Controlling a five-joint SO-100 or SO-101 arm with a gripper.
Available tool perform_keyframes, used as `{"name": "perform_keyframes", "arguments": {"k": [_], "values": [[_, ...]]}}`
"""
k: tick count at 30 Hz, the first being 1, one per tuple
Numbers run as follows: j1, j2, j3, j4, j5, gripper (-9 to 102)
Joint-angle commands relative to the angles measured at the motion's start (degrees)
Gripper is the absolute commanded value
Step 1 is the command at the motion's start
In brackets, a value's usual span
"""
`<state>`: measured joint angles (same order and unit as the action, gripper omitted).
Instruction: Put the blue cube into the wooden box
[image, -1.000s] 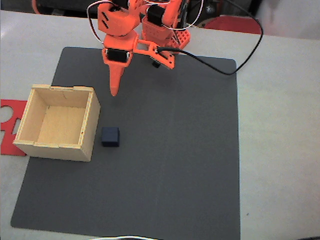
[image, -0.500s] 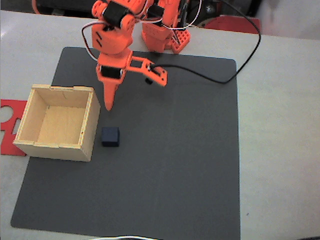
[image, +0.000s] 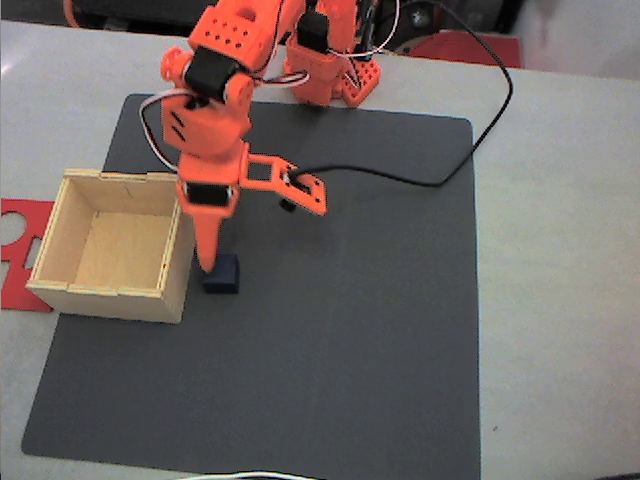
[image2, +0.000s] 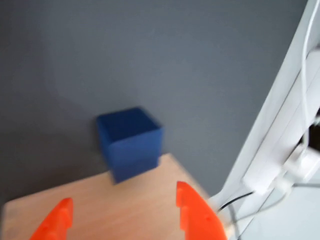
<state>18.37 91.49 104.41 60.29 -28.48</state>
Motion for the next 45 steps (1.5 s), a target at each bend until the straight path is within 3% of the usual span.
{"name": "perform_keyframes", "arguments": {"k": [1,21,24,29,33,41,45], "values": [[-2.3,-1.2,-5.3,1.0,0.4,25],[-0.7,-10.6,-6.3,-3.1,1.3,24],[-0.7,-12.8,-6.3,-4.9,1.4,20],[-0.4,-16.0,-7.1,-7.0,2.9,0],[-0.6,-16.4,-7.7,-7.2,3.0,0],[-6.8,-12.0,-15.3,2.1,5.5,0],[-6.9,-12.7,-26.5,9.1,4.7,0]]}}
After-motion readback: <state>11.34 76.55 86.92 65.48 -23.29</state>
